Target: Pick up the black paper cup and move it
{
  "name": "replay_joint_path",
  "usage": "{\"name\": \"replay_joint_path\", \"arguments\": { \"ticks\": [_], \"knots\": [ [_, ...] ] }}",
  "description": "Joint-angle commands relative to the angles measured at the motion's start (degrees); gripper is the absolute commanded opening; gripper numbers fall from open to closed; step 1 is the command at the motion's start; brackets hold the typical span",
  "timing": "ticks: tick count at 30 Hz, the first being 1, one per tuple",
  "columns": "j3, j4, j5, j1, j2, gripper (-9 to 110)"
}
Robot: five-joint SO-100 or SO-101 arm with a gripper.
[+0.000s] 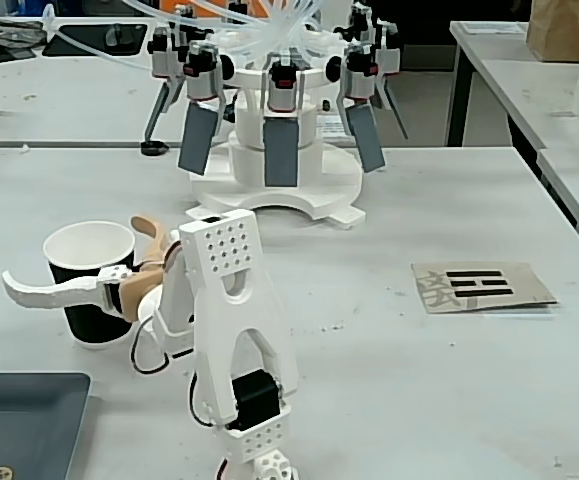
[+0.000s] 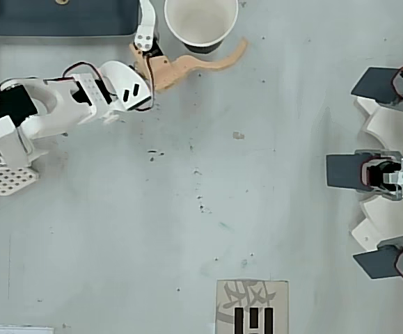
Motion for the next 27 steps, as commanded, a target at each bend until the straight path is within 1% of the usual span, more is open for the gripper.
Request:
{"name": "replay_joint_path", "arguments": {
  "ticks": [1, 17, 27],
  "knots": [
    [-2.5, 0.3, 0.5, -1.1, 0.3, 54],
    [-4.2, 0.6, 0.9, -2.3, -2.5, 51],
    [-4.3, 0.6, 1.9, -3.1, -3.1, 44]
  ]
}}
